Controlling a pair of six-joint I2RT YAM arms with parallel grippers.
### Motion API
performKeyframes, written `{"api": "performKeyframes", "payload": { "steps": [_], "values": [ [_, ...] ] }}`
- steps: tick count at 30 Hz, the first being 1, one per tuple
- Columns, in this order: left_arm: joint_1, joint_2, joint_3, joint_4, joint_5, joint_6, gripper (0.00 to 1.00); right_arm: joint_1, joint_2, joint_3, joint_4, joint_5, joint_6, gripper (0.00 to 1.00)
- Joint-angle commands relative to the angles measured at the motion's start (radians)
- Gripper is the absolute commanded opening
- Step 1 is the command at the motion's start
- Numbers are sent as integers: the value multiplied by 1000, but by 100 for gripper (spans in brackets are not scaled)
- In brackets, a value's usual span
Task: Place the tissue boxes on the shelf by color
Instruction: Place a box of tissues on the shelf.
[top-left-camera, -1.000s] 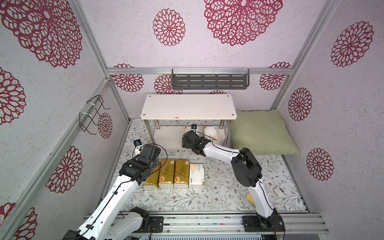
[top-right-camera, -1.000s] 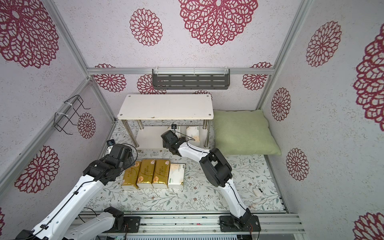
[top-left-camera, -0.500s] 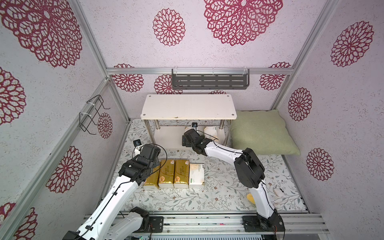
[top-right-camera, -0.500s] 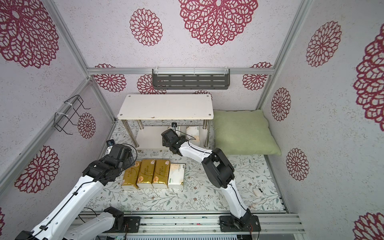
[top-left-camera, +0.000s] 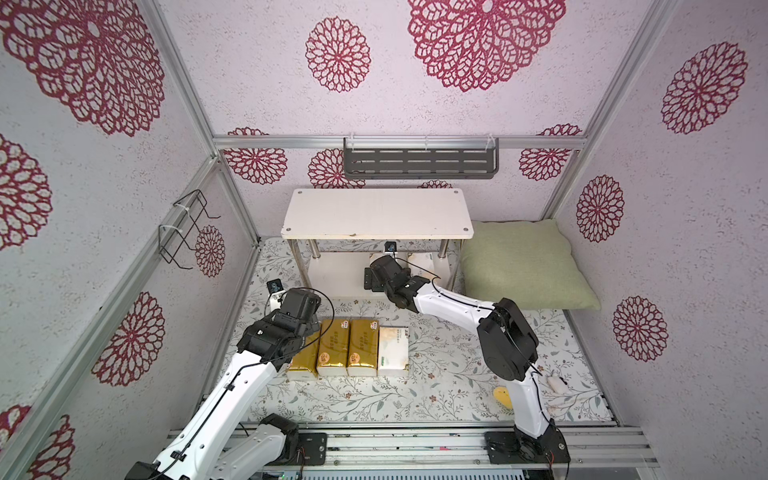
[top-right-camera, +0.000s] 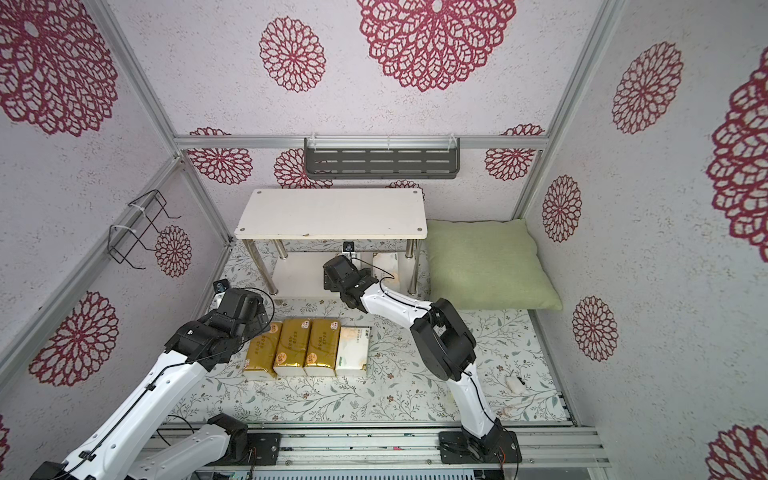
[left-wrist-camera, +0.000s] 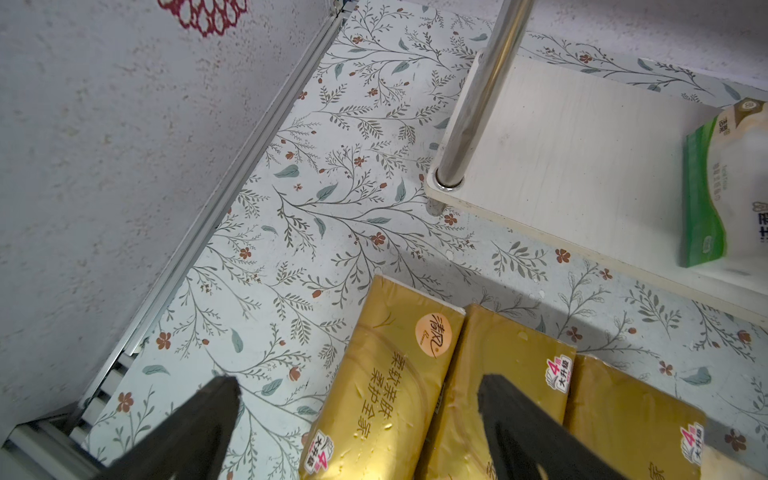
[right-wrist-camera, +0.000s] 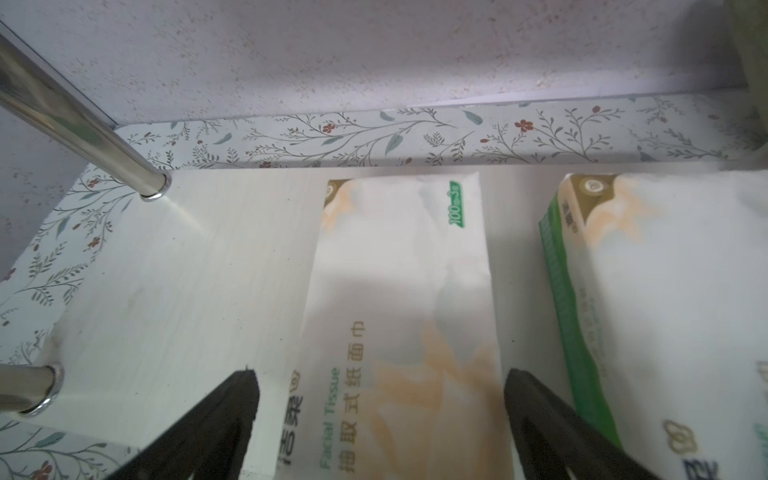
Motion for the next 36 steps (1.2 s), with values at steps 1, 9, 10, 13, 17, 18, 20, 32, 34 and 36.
{"api": "performKeyframes", "payload": {
  "steps": [1,9,10,13,17,18,20,32,34,36],
  "values": [
    [-10,-7,-6,2,6,-13,97,5,-82,-20,29,0,-22,99],
    [-13,-8,-6,-4,9,-19,97,6,-89,-27,32,-4,-37,99],
    [-14,-8,-5,-5,9,-19,98,3,-83,-21,29,-9,-40,99],
    [-16,-11,-5,-10,6,-17,97,-1,-56,5,7,-16,-43,99],
    [-16,-14,-5,-11,3,-15,97,-2,-21,33,-17,-14,-40,99],
    [-16,-14,-5,-11,3,-15,97,-2,-17,31,-14,-16,-40,99],
    [-16,-11,-5,-10,1,-15,97,-5,-3,40,-17,-18,-41,99],
    [-16,-11,-6,-9,-4,-11,97,-11,49,70,-45,-10,-34,99],
    [-16,-10,-6,-7,-3,-9,97,-13,62,77,-47,-18,-33,99],
    [-17,-10,-4,-7,-4,-8,97,-13,75,89,-56,-19,-30,99]
  ]
}}
